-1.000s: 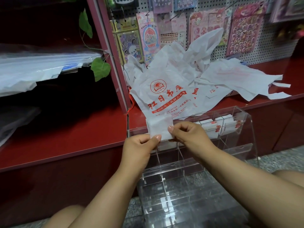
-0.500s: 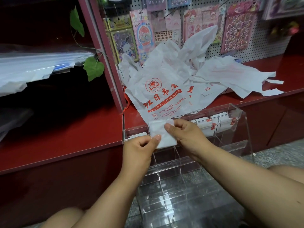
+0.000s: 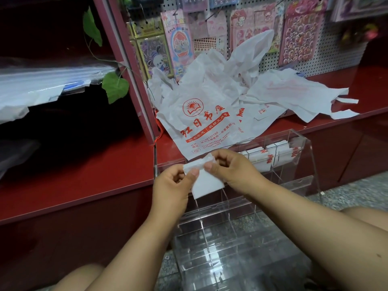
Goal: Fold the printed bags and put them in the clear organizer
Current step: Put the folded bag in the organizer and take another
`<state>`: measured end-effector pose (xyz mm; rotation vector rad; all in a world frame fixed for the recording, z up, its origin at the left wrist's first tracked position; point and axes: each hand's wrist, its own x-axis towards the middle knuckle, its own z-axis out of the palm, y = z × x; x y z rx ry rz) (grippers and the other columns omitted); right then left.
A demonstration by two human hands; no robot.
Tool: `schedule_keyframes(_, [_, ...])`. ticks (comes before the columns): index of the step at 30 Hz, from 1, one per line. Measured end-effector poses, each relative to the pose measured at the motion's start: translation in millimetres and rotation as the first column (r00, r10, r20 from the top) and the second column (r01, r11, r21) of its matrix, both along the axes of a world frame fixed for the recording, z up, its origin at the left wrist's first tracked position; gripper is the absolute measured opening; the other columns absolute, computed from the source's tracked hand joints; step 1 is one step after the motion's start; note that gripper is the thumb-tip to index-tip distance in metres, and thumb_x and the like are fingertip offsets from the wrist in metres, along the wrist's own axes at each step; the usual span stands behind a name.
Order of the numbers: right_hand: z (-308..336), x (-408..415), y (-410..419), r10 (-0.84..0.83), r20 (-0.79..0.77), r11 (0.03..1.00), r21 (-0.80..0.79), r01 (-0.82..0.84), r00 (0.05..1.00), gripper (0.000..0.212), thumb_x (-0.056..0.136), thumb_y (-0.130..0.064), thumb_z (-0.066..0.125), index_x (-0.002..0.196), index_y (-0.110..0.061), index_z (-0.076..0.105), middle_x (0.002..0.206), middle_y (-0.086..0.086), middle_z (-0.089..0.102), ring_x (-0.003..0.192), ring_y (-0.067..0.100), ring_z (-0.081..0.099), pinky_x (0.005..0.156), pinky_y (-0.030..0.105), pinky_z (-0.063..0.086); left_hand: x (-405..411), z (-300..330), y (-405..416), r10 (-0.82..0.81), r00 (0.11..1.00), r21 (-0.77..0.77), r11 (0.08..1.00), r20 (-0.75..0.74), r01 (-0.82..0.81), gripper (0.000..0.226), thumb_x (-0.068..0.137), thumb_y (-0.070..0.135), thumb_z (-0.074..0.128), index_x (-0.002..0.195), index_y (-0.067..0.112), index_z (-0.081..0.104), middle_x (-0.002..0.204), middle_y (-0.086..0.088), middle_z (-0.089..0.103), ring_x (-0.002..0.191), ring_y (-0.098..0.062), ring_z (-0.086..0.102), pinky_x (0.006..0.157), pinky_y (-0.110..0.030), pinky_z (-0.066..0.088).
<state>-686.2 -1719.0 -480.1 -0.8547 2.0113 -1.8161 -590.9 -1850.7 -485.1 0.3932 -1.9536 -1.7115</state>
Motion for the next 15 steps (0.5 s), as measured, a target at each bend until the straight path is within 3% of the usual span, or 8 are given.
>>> schedule_keyframes(5, [7, -10, 11, -0.066, -0.066, 0.998, -0.014, 0.065, 0.996, 0.008, 0.089, -0.018, 0.066, 0.085, -0.024, 0.062, 0.080, -0.001, 0.064, 0.073, 0.010, 0.059, 0.067, 0.026, 0.049, -8, 10, 6, -0.028, 1.000, -0.072, 0.997, -0.009, 0.027, 0.010, 0.089, 0.007, 0.067, 0.090, 0.017, 0.069, 0.078, -0.011, 0.067, 0.065, -0.011, 0.063, 0.058, -0.022, 0.053])
schedule_keyframes(8, [17, -19, 22, -0.069, -0.089, 0.998, 0.008, 0.070, 0.994, 0.011, 0.088, -0.014, 0.066, 0.082, -0.023, 0.064, 0.081, 0.000, 0.066, 0.074, 0.008, 0.059, 0.070, 0.022, 0.048, -18, 15, 13, -0.052, 0.998, -0.098, 0.994, -0.024, 0.049, 0.008, 0.090, 0.009, 0.065, 0.089, 0.015, 0.069, 0.088, -0.013, 0.072, 0.074, -0.015, 0.065, 0.066, -0.030, 0.056])
schedule_keyframes(11, [38, -32, 41, -0.049, -0.176, 0.995, 0.076, 0.063, 0.983, 0.011, 0.087, -0.012, 0.068, 0.083, -0.022, 0.068, 0.080, -0.005, 0.069, 0.072, -0.001, 0.061, 0.069, 0.014, 0.049, -34, 25, 23, -0.080, 0.997, -0.153, 0.985, -0.016, 0.076, 0.009, 0.088, 0.012, 0.070, 0.083, 0.019, 0.070, 0.083, -0.005, 0.071, 0.076, -0.016, 0.064, 0.071, -0.037, 0.055])
schedule_keyframes(13, [52, -45, 56, -0.054, -0.280, 0.981, 0.164, 0.103, 0.959, 0.007, 0.085, -0.012, 0.070, 0.084, -0.019, 0.070, 0.083, -0.001, 0.072, 0.072, 0.003, 0.063, 0.070, 0.015, 0.051, -53, 34, 30, -0.091, 0.996, -0.211, 0.974, -0.001, 0.089, 0.005, 0.083, 0.020, 0.075, 0.078, 0.021, 0.072, 0.082, -0.004, 0.070, 0.076, -0.021, 0.064, 0.074, -0.043, 0.055])
schedule_keyframes(15, [64, -61, 73, -0.048, -0.357, 0.955, 0.259, 0.148, 0.933, 0.004, 0.085, -0.014, 0.071, 0.088, -0.016, 0.072, 0.084, 0.003, 0.072, 0.074, 0.012, 0.066, 0.073, 0.026, 0.054, -74, 45, 39, -0.117, 0.993, -0.267, 0.957, 0.004, 0.114, 0.005, 0.075, 0.031, 0.071, 0.075, 0.027, 0.073, 0.080, -0.002, 0.070, 0.080, -0.028, 0.066, 0.077, -0.051, 0.057])
